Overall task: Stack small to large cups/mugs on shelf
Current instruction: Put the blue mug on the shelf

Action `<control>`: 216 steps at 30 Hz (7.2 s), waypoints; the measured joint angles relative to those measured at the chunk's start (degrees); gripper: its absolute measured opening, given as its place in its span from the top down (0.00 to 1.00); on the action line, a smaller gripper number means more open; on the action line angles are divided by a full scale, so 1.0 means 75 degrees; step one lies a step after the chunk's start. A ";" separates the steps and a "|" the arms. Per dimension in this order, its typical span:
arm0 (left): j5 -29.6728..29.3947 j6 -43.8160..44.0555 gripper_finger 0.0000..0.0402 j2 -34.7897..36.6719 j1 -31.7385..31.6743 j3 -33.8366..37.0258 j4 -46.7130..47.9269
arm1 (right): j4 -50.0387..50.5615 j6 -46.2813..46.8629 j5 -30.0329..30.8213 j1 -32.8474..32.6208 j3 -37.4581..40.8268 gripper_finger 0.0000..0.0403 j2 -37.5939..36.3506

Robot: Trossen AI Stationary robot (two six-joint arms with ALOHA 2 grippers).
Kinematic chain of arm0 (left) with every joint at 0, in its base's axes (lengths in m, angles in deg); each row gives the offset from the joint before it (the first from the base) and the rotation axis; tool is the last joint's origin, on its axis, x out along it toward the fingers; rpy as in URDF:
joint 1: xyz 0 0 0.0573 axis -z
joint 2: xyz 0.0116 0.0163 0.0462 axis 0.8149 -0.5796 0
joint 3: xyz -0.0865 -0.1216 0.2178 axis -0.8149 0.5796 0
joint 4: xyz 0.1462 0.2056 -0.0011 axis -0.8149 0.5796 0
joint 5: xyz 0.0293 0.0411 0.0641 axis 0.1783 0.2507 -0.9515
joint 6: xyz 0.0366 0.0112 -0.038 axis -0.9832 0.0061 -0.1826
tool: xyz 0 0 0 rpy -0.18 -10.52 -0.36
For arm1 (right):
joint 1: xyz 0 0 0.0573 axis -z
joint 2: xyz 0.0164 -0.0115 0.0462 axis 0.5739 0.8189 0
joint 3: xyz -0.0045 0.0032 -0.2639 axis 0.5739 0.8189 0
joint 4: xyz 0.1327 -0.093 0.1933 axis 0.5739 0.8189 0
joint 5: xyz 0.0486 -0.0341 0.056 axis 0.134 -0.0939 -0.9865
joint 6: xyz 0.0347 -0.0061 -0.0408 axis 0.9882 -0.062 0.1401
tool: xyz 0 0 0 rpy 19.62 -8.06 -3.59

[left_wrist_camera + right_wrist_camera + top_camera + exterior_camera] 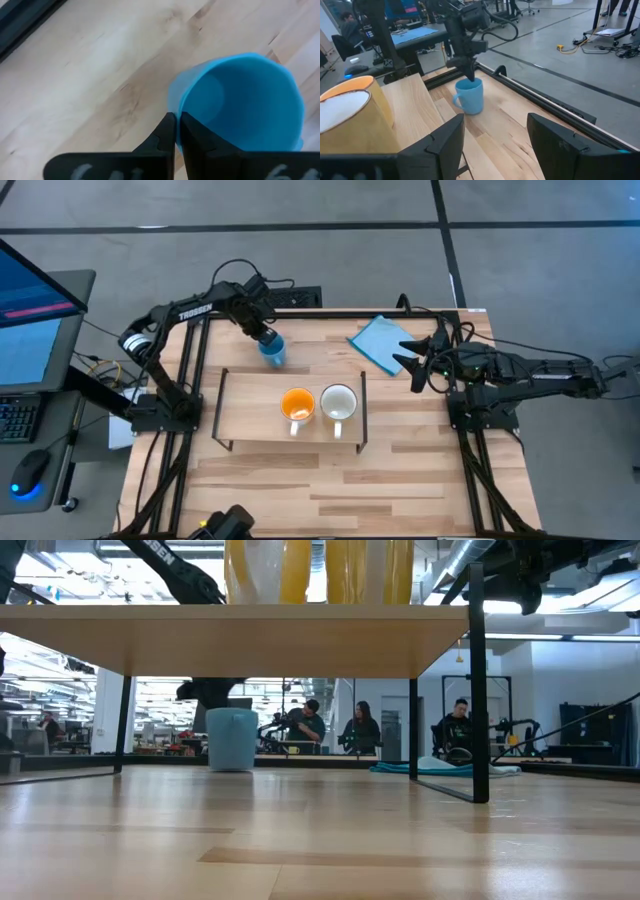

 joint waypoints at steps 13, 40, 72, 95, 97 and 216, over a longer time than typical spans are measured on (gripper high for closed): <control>-0.0265 -0.0420 1.00 0.0071 -0.0009 -0.1756 0.1652 | 0.0064 -0.0008 -0.0001 0.0000 -0.0003 0.41 0.0000; 0.0652 -0.0670 1.00 0.0542 0.0481 -0.5269 0.5110 | 0.0240 -0.0196 -0.0001 0.0000 -0.0003 0.41 0.0002; -0.0415 0.2316 1.00 0.2971 0.4368 -0.3452 0.5084 | 0.0233 -0.0196 -0.0006 0.0000 -0.0003 0.41 -0.0001; -0.1213 0.3677 1.00 0.2775 0.5970 -0.2490 0.4771 | 0.0022 -0.0193 -0.0167 0.0002 -0.0003 0.41 0.0002; -0.1151 0.3640 1.00 0.2656 0.6042 -0.2497 0.4749 | 0.0018 -0.0193 -0.0167 0.0003 -0.0003 0.41 -0.0001; -0.0839 0.2952 0.94 0.2350 0.6097 -0.2500 0.4172 | -0.0009 -0.0181 -0.0397 0.0000 -0.0003 0.41 -0.0001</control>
